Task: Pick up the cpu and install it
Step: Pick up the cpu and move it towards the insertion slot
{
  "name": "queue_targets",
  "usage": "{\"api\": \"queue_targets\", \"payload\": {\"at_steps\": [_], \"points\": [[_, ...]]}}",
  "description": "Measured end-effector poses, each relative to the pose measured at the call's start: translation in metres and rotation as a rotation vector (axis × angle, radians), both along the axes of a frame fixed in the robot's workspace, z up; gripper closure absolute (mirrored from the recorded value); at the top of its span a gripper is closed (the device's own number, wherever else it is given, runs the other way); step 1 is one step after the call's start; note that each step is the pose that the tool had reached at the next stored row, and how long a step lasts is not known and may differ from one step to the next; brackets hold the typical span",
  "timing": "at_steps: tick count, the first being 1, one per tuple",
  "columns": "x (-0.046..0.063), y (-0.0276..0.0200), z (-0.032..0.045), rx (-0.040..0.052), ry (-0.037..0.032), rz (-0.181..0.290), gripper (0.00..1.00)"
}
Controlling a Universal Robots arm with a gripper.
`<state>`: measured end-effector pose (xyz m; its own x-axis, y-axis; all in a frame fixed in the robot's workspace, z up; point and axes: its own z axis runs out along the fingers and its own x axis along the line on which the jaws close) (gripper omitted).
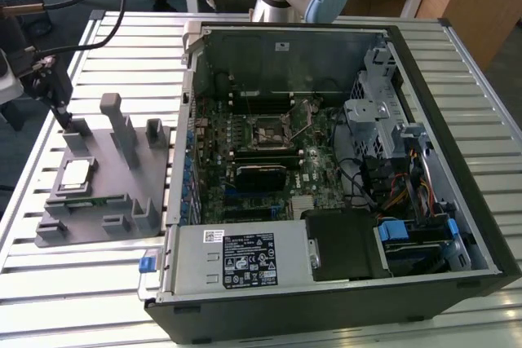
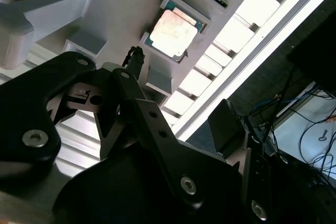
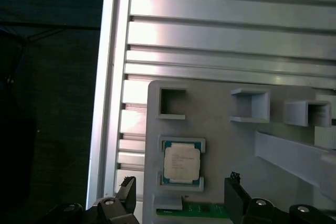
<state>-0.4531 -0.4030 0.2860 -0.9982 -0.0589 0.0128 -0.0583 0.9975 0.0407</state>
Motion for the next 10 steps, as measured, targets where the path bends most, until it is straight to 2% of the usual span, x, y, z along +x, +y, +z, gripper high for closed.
{"api": "queue_targets", "payload": {"at_steps": [10], "points": [[0.0000,0.0000,-0.0055,-0.0007,-0.0011,0.005,0.24]]}}
